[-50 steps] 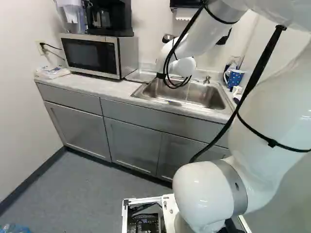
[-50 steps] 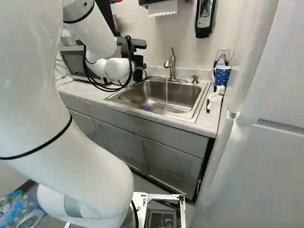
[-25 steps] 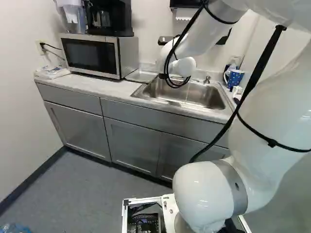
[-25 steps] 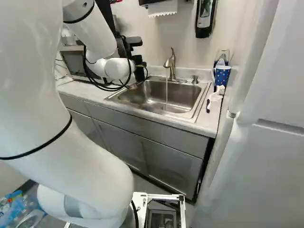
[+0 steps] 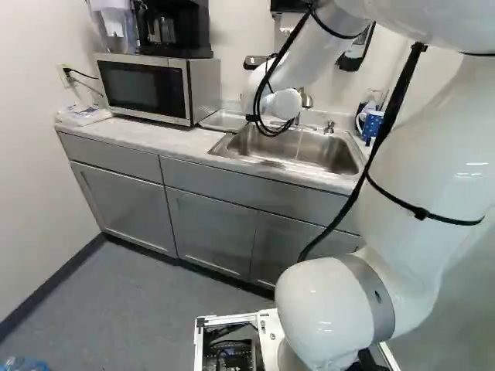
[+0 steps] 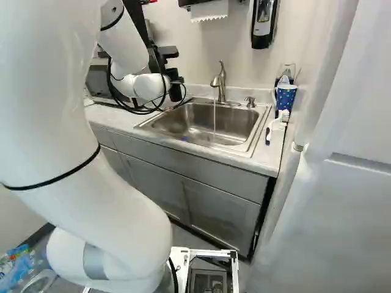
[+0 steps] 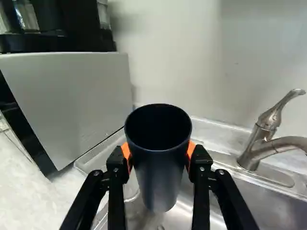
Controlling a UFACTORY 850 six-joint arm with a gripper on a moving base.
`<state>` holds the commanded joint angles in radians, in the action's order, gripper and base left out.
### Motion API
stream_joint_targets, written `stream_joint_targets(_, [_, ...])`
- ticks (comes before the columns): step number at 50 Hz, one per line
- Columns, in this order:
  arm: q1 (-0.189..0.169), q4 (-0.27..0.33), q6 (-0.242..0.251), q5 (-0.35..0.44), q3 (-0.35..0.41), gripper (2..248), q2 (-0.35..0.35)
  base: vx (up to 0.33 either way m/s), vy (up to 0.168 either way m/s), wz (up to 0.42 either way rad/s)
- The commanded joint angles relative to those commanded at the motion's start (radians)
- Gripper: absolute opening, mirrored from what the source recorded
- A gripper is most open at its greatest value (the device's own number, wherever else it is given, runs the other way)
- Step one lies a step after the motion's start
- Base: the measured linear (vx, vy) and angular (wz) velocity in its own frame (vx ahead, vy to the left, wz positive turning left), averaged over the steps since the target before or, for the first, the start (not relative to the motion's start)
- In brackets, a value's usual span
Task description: Rinse the cup and place it in the tray
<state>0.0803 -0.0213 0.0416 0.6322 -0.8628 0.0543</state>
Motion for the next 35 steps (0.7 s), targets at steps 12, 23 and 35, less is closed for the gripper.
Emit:
stream_joint_targets(12, [0.023,0.000,0.000,0.008,-0.056,125,0.053,0.000,0.000,0.000])
stream_joint_targets(23, [0.045,0.000,0.000,0.008,-0.108,125,0.102,0.000,0.000,0.000])
stream_joint_targets(35, [0.063,0.000,0.000,0.008,-0.172,125,0.160,0.000,0.000,0.000])
